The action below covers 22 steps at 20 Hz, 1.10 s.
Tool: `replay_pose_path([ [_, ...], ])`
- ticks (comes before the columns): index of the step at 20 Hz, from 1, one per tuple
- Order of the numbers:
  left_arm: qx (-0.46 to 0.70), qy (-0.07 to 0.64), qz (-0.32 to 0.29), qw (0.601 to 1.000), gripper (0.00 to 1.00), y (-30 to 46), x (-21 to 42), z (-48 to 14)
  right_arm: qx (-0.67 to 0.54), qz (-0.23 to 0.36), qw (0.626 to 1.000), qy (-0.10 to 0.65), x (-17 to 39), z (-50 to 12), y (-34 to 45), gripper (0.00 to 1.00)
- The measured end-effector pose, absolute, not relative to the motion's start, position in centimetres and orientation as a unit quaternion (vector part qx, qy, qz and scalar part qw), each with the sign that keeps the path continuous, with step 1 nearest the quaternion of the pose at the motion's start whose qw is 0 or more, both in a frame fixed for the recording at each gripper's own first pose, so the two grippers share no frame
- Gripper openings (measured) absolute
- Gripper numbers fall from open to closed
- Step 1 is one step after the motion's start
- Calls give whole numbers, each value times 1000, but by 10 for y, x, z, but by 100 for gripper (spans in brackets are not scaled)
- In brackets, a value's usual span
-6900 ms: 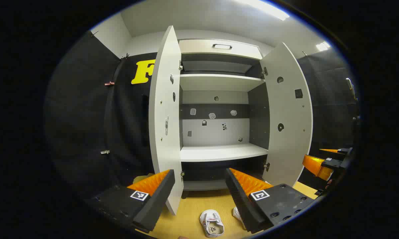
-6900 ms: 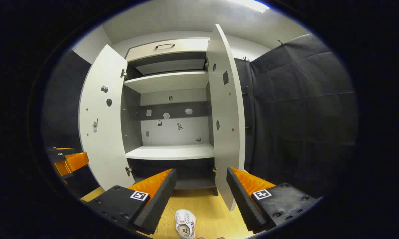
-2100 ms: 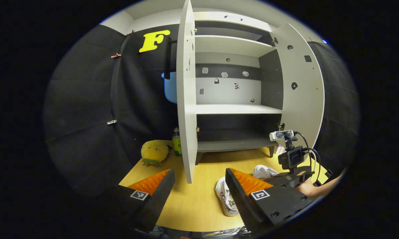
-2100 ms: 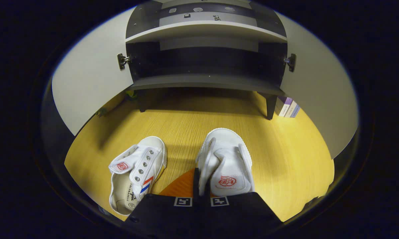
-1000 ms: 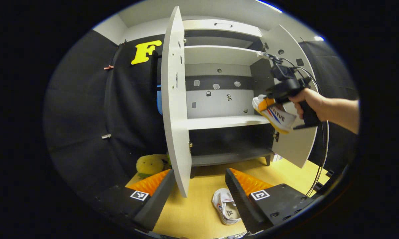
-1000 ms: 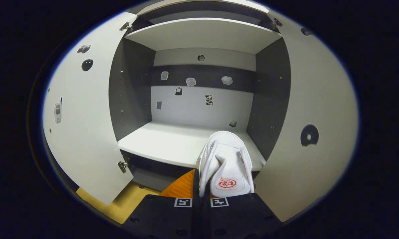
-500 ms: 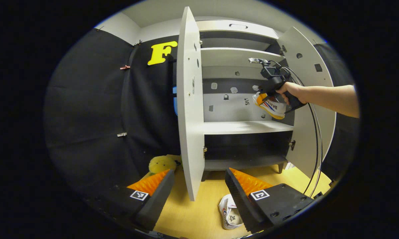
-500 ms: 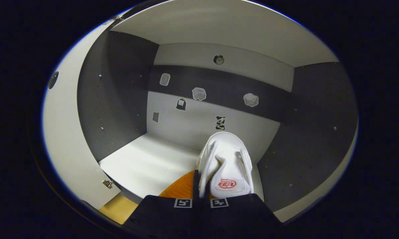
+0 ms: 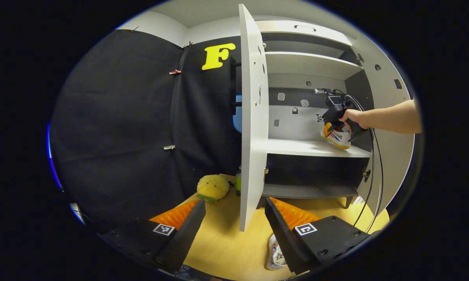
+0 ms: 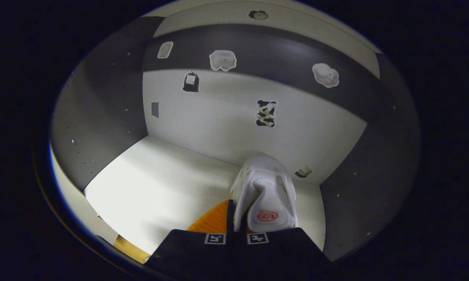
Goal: Grab one shoe with the right hand and put it into the shoe cabinet, grab the other shoe with the left hand and put it into the shoe cabinet; then close the right door with the right hand and the left door with the left hand.
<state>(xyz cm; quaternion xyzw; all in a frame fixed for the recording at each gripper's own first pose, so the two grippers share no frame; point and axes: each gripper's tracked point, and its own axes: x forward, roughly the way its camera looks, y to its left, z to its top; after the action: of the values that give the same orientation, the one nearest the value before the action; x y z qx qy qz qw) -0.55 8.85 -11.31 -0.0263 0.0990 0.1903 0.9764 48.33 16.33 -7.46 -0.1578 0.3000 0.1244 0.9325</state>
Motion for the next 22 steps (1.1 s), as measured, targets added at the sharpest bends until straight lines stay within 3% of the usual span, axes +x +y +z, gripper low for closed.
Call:
replay_pose_path([
  [4, -11, 97, 200, 975, 95, 90, -7, -108, -129, 116, 928, 330, 487, -91, 166, 6],
  [8, -13, 93, 187, 978, 95, 82, -4, -105, -130, 114, 928, 330, 478, -84, 163, 20],
  [10, -11, 91, 176, 980, 95, 77, -3, -103, -116, 132, 928, 327, 462, -74, 171, 44],
  [11, -10, 90, 170, 981, 95, 75, -2, -103, -111, 142, 929, 323, 453, -69, 175, 72],
  [13, -8, 90, 155, 984, 95, 70, -1, -103, -126, 148, 933, 303, 434, -55, 176, 96],
  [22, -26, 95, 93, 991, 96, 63, -9, -118, -94, 157, 961, 205, 313, -9, 165, 98],
])
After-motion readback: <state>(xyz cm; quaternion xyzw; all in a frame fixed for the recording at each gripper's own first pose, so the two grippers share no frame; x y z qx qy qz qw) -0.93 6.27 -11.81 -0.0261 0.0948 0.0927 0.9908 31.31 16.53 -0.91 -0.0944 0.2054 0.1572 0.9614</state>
